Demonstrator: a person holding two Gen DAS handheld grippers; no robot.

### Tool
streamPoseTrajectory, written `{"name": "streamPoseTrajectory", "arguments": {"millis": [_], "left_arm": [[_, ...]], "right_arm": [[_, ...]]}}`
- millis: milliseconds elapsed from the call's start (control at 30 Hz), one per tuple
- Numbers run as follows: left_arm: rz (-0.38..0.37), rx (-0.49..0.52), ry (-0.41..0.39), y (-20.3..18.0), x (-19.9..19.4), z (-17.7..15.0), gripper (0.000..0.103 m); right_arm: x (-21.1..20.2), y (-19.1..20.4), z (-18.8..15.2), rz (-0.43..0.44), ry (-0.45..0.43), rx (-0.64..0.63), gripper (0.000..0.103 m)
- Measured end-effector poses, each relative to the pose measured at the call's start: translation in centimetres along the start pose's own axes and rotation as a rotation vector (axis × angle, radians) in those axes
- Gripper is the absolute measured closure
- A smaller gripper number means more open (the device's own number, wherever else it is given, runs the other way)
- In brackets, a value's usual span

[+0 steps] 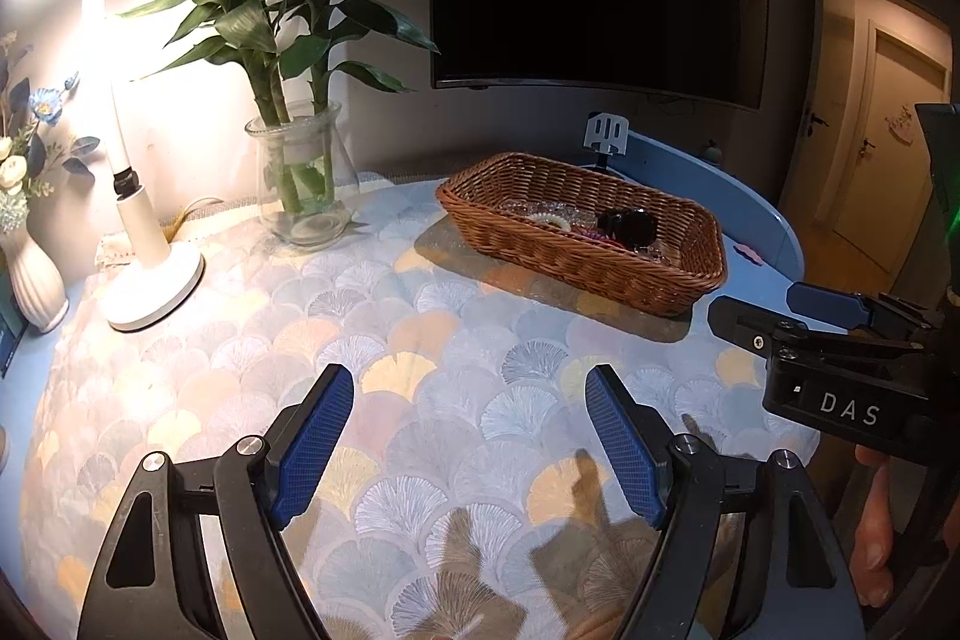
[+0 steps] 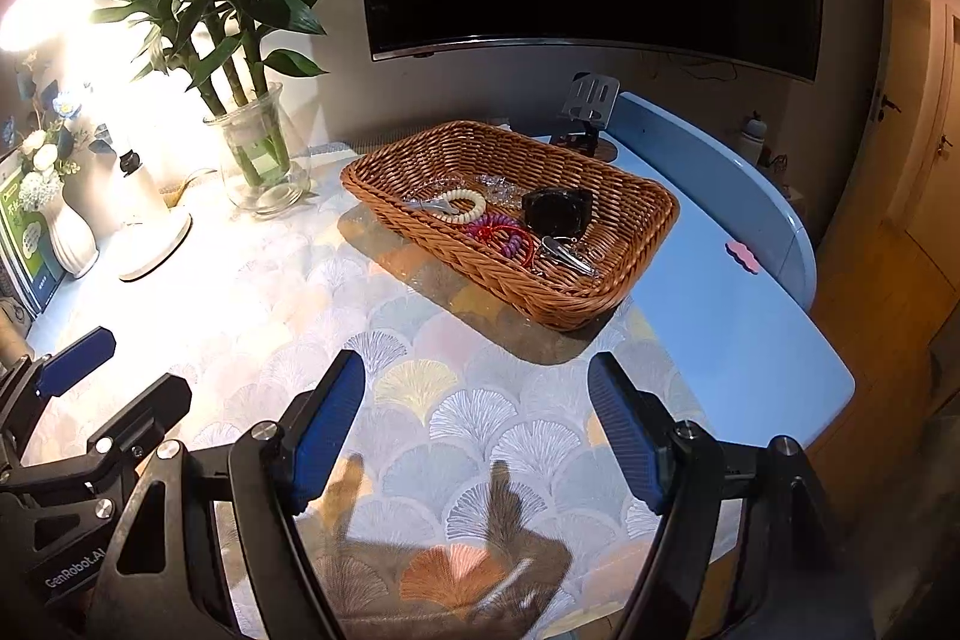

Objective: Organize jewelry

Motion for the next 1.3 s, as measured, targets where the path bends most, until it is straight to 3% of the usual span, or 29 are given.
{"name": "streamPoseTrajectory", "arguments": {"millis": [1300], "left_arm": [[-0.001,-0.007,0.018,0.48,0.67,-0.14,0.022]], "right_arm": [[0.72,0.04,-0.14,0.017,0.028,0.018,0.024]]}}
Point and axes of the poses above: each gripper's, at about its wrist camera, not at the fingertips, and x roughly the way its jaws point, y to its left, z to its top, the point moved 3 cm from there along x, roughly the way its jaws point, and after that the axes turned 6 degrees about z, right-handed, at the moved point
